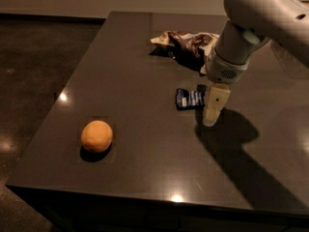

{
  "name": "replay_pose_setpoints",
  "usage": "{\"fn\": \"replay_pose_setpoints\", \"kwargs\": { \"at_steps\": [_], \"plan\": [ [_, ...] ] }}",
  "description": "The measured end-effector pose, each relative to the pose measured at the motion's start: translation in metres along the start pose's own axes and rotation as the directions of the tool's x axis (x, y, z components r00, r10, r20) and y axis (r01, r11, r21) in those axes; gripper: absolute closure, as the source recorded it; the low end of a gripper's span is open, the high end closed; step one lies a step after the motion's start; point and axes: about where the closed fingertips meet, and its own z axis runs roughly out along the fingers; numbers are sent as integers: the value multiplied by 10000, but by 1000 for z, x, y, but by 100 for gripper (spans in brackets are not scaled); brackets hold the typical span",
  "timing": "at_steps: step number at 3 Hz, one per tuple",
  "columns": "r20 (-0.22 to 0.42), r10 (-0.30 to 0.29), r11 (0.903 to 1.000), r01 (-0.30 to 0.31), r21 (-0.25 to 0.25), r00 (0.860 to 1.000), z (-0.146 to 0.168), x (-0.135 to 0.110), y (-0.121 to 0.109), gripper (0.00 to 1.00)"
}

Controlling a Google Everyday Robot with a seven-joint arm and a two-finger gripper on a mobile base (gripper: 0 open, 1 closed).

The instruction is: Pick rxbar blueberry

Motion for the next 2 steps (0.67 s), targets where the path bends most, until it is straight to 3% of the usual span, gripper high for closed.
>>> {"fn": "replay_pose_setpoints", "kwargs": {
  "at_steps": [2],
  "plan": [
    [-158,-21,10000,20,-45,9999,12,-4,-3,41]
  ]
}}
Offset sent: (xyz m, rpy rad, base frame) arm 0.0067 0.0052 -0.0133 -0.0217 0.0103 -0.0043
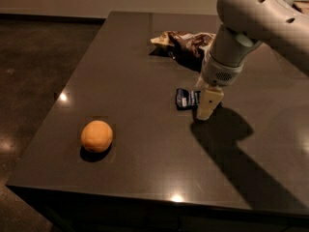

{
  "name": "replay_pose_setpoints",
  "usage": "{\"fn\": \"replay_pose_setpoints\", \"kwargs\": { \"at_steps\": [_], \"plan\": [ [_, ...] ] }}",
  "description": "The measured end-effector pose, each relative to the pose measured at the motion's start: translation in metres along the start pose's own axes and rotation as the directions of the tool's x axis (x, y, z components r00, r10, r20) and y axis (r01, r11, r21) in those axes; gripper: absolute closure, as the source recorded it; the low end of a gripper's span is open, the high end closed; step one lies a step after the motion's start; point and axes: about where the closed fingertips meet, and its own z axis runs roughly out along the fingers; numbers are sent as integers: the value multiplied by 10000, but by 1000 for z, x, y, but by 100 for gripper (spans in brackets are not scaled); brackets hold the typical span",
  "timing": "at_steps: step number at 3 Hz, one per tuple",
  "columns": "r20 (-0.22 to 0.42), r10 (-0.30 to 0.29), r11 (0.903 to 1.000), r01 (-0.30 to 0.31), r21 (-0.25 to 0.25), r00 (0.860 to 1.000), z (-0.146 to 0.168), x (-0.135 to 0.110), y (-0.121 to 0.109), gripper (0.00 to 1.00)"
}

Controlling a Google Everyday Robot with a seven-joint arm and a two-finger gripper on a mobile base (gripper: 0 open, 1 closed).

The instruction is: Pick rxbar blueberry

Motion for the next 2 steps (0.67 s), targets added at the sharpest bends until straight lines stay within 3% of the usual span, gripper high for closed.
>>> {"fn": "replay_pose_setpoints", "kwargs": {
  "at_steps": [2],
  "plan": [
    [-60,69,10000,-70,-46,10000,-3,1,-2,88]
  ]
}}
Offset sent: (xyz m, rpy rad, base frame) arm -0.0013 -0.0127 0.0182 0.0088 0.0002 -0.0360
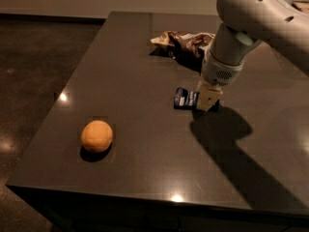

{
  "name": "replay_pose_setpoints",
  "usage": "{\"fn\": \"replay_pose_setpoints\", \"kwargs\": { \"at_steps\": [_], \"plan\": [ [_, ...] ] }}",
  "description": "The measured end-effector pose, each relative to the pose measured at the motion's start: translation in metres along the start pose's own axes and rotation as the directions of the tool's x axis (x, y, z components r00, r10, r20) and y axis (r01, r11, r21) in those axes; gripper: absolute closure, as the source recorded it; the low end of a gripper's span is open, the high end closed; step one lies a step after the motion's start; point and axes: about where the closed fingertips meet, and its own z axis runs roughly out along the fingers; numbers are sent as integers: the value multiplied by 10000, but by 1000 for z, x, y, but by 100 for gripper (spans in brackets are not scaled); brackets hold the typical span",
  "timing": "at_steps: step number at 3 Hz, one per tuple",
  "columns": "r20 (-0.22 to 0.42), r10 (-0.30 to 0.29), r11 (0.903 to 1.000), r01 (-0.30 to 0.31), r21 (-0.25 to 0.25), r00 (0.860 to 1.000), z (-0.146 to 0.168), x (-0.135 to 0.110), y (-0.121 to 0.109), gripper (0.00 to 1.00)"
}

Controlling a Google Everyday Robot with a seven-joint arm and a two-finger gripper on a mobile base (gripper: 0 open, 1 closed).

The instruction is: Pick rxbar blueberry

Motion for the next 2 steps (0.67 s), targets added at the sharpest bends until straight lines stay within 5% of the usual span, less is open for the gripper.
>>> {"fn": "replay_pose_setpoints", "kwargs": {
  "at_steps": [1,2],
  "plan": [
    [1,2,10000,-2,1,10000,-1,0,0,100],
    [241,83,9998,-87,177,9997,-33,-6,4,100]
  ]
}}
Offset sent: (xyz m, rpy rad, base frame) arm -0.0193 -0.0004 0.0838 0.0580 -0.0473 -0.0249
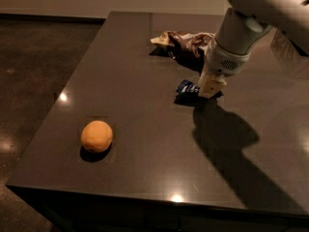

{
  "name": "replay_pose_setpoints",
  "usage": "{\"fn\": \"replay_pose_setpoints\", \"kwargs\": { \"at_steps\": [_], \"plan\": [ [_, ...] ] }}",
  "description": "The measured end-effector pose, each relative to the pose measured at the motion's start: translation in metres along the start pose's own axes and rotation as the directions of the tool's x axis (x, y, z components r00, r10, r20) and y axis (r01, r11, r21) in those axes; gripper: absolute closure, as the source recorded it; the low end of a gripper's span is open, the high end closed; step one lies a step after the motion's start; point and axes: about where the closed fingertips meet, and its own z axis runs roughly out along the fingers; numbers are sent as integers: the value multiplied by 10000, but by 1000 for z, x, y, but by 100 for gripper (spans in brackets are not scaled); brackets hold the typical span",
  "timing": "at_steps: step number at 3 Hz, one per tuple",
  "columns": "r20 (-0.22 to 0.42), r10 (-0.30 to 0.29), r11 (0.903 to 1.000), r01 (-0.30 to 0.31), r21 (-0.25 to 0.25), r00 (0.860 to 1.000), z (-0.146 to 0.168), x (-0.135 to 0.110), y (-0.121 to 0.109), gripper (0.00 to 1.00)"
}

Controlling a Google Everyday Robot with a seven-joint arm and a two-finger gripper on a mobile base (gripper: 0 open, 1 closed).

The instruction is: Pick rxbar blueberry

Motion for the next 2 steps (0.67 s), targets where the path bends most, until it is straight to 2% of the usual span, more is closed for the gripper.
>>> {"fn": "replay_pose_setpoints", "kwargs": {
  "at_steps": [1,2],
  "plan": [
    [316,126,9996,-133,234,9994,-41,-10,1,100],
    [806,-59,9975,3,702,9967,-102,-35,-1,100]
  ]
}}
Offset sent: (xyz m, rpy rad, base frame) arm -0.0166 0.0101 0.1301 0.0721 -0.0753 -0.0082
